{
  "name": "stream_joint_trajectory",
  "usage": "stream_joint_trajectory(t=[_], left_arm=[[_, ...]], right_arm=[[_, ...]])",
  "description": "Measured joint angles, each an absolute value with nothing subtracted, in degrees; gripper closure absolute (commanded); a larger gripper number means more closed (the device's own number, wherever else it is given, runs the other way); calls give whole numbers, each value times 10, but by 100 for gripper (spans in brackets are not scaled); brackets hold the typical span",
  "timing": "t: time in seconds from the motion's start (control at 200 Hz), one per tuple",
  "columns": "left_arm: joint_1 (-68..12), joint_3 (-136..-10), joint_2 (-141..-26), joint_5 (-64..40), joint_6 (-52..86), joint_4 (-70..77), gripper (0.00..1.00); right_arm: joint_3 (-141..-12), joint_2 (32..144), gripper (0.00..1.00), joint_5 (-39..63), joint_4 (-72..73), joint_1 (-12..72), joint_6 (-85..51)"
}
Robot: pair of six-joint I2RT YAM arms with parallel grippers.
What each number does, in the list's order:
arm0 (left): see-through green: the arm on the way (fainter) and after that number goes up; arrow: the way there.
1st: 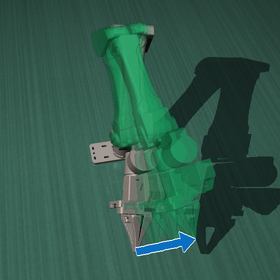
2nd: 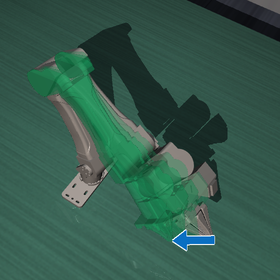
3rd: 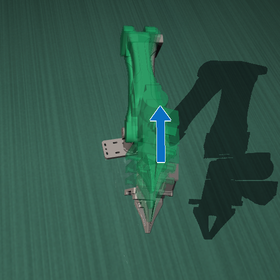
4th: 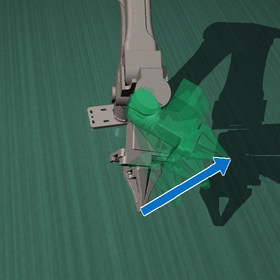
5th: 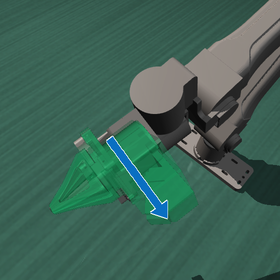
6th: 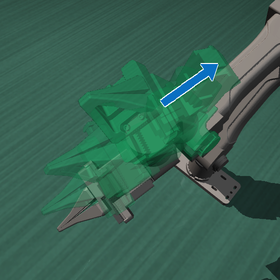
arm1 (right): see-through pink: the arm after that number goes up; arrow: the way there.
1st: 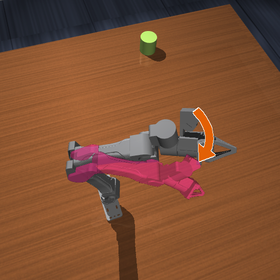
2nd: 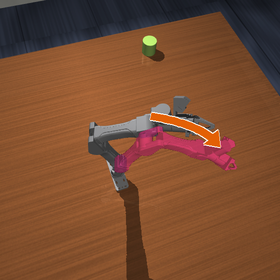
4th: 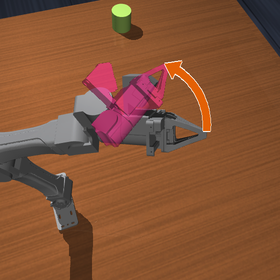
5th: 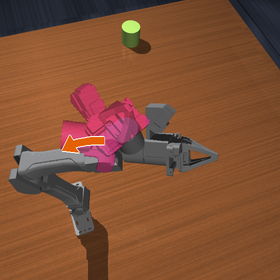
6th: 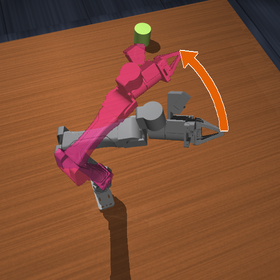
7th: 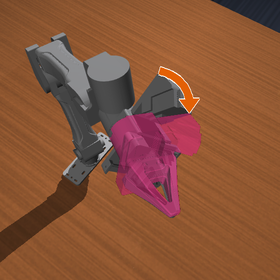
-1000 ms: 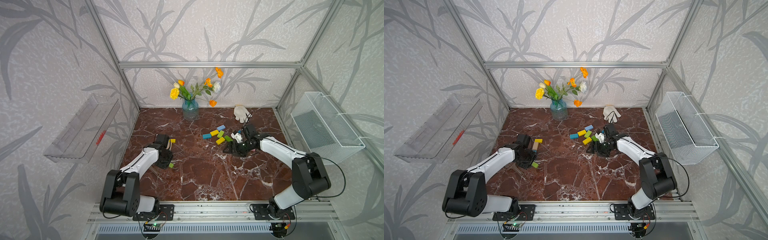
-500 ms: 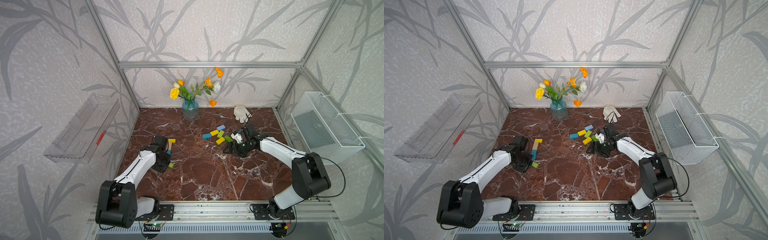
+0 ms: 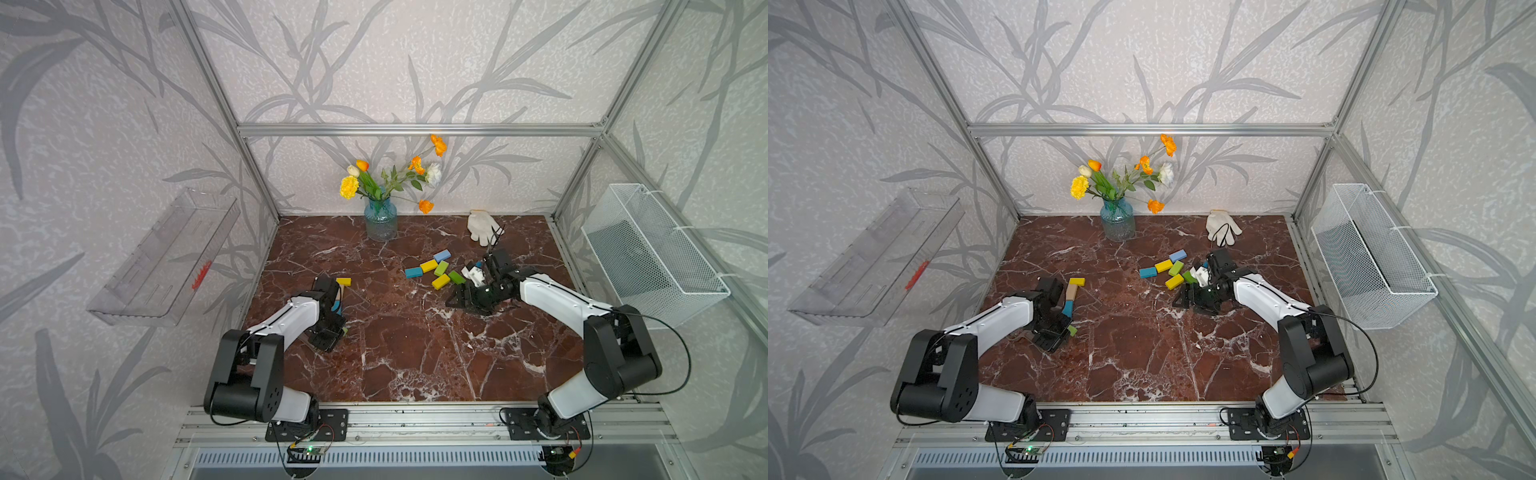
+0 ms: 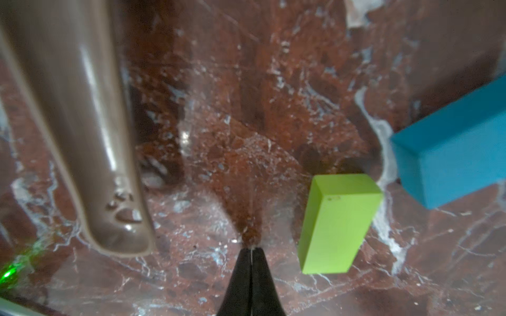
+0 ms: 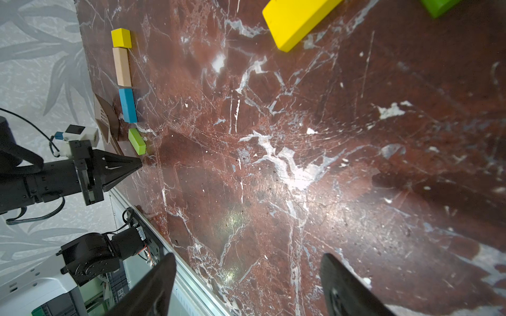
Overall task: Assemble the letter c with building blocks
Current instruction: Adjust the building block at the center of the board.
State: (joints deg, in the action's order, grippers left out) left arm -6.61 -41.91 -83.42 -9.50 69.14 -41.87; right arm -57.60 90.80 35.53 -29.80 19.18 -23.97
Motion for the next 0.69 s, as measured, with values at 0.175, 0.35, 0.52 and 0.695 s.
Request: stream_joint_trajectory(t=[0.175,0.35,0.52,0.695], left_arm=[[-66,-423,-841,-102,691,-404,95],[-63,-441,-860,-105,689,-398,95],[-57,-456,-875,-104,683,-397,95],[-50,-463,-881,-99,672,-397,95]], right_arm=[[-575,908,18,357,-298,192,-240],[-572,908,18,357,-298,192,-240],[-571,908,18,357,-298,192,-239],[-570,908,18,357,-298,192,-238]])
